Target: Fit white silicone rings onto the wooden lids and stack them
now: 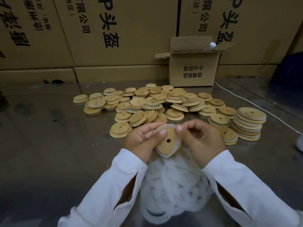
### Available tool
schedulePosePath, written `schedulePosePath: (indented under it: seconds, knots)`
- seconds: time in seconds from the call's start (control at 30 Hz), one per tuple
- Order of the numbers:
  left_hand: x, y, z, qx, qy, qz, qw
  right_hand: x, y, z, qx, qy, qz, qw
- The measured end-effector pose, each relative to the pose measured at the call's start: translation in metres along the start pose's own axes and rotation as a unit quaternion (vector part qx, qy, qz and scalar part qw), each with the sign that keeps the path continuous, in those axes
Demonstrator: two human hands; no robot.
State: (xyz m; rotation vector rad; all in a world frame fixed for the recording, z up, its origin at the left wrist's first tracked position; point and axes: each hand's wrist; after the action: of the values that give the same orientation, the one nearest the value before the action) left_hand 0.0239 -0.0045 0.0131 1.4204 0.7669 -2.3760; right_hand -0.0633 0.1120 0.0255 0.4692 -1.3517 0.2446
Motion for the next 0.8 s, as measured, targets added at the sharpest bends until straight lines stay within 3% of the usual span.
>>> schedulePosePath:
  seconds: [0.43, 0.63, 0.8]
  knots:
    - [-0.002, -0.003, 0.001, -0.064, -0.037, -0.033, 0.997, 0.009, 0.005, -0.001, 0.027, -0.012, -0.010, 1.000]
    - [-0.003, -0.003, 0.000, -0.065, -0.048, -0.025, 0.996, 0.008, 0.002, -0.003, 0.036, -0.013, 0.039, 0.999]
    - [0.001, -0.005, -0.002, -0.075, -0.059, 0.002, 0.995, 0.003, -0.004, -0.008, 0.003, 0.006, 0.038, 0.999]
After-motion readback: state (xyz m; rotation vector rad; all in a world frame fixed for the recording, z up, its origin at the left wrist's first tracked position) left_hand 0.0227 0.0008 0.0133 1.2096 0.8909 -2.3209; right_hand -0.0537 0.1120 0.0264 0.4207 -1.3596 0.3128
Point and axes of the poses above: each hand's wrist, its own z-axis towards the middle knuckle, its own y-axis out of the back of the hand, x = y × z, and after that the axes turned 14 degrees about -y, right-handed
